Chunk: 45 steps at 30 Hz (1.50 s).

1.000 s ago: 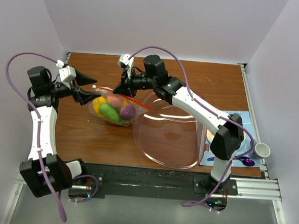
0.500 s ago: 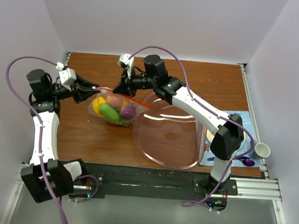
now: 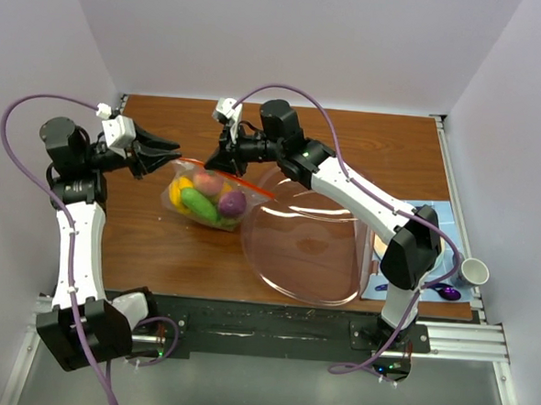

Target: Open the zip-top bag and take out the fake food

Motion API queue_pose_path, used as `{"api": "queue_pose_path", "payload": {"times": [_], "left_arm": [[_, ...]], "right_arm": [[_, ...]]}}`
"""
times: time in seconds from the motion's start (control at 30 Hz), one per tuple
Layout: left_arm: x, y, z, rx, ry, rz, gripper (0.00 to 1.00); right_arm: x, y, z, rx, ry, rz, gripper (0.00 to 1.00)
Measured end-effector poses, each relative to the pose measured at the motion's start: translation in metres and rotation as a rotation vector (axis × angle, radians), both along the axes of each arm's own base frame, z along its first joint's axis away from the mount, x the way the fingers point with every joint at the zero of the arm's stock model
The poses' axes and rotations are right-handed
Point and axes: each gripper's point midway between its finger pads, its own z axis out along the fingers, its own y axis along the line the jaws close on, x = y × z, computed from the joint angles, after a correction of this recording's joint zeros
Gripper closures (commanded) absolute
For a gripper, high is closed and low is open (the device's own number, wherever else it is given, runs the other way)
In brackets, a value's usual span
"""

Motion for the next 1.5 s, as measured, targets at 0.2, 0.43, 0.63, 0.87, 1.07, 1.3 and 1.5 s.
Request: {"api": "queue_pose_path", "payload": {"times": [0.2, 0.43, 0.63, 0.87, 1.07, 1.3, 1.5], "left_arm": [[-0.019, -0.011, 0.017, 0.025, -0.077, -0.022, 0.69], [-0.011, 0.004, 0.007, -0.008, -0.025, 0.026, 0.3], [0.015, 0.034, -0.009, -0.05, 0.08, 0.105, 0.31], [0.006, 0.03, -0.007, -0.031, 0.04, 0.105, 0.4], [0.004, 0.028, -0.009, -0.038, 0.043, 0.102, 0.45], [0.0, 0.026, -0.031, -0.071, 0.107, 0.101, 0.39], [-0.002, 0.025, -0.033, -0.069, 0.103, 0.101, 0.48]], "right_arm": [[0.0, 0.0, 0.001, 0.002, 0.0, 0.001, 1.0], [0.0, 0.0, 0.001, 0.0, -0.008, 0.002, 1.0], [0.0, 0.0, 0.001, -0.001, -0.01, 0.003, 1.0], [0.0, 0.0, 0.0, -0.005, -0.007, 0.003, 1.0], [-0.001, -0.001, -0.002, -0.013, -0.002, 0.004, 1.0], [-0.001, -0.002, -0.004, -0.02, -0.004, 0.005, 1.0], [-0.002, -0.002, -0.004, -0.026, -0.002, 0.007, 1.0]]}}
